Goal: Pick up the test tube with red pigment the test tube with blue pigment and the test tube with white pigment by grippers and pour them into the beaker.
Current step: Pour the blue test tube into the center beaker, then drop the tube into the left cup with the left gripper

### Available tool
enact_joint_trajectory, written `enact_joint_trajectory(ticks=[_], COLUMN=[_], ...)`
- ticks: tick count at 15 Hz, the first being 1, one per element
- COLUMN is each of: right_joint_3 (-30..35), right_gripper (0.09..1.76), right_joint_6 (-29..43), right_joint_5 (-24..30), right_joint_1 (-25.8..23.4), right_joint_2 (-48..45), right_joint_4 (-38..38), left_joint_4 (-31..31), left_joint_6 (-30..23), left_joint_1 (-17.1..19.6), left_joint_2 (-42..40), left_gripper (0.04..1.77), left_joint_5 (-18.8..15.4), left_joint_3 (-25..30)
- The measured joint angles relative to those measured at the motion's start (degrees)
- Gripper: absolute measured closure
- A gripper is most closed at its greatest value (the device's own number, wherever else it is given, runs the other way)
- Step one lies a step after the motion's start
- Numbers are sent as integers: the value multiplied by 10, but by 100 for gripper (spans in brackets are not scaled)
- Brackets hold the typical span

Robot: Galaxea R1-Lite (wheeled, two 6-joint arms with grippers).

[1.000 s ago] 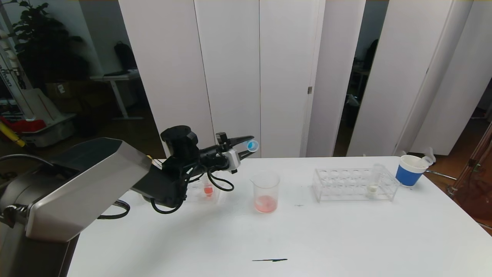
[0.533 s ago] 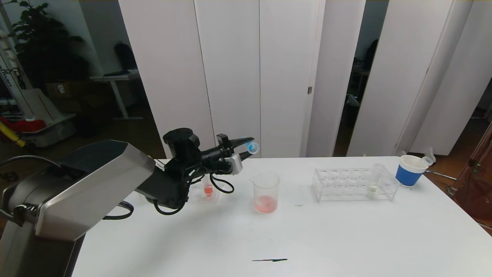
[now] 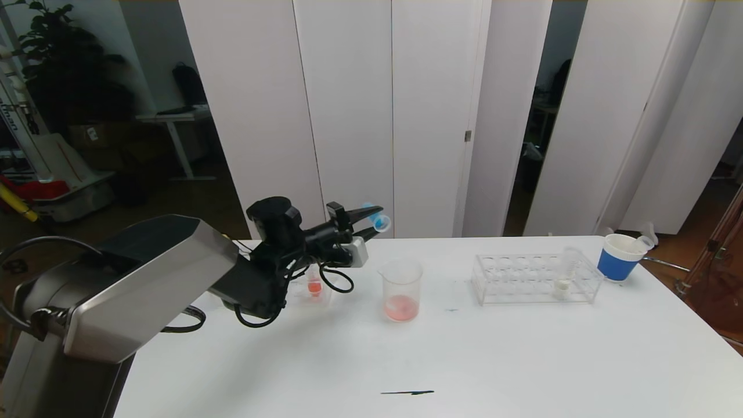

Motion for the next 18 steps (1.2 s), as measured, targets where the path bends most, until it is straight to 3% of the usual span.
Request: enact_joint_trajectory(ticks=[6, 18], right_joint_3=[0, 0], right_gripper=[10, 10], right_joint_6=[0, 0], right_joint_5=[1, 0], right_joint_1=[0, 0], right_joint_2=[0, 0], right_joint_4=[0, 0], left_joint_4=[-37, -37], left_joint_6=[22, 58], left_joint_1=[0, -6], left_joint_2=[5, 20], left_gripper=[124, 124], left_joint_5=[4, 25], left_joint_3=[2, -7])
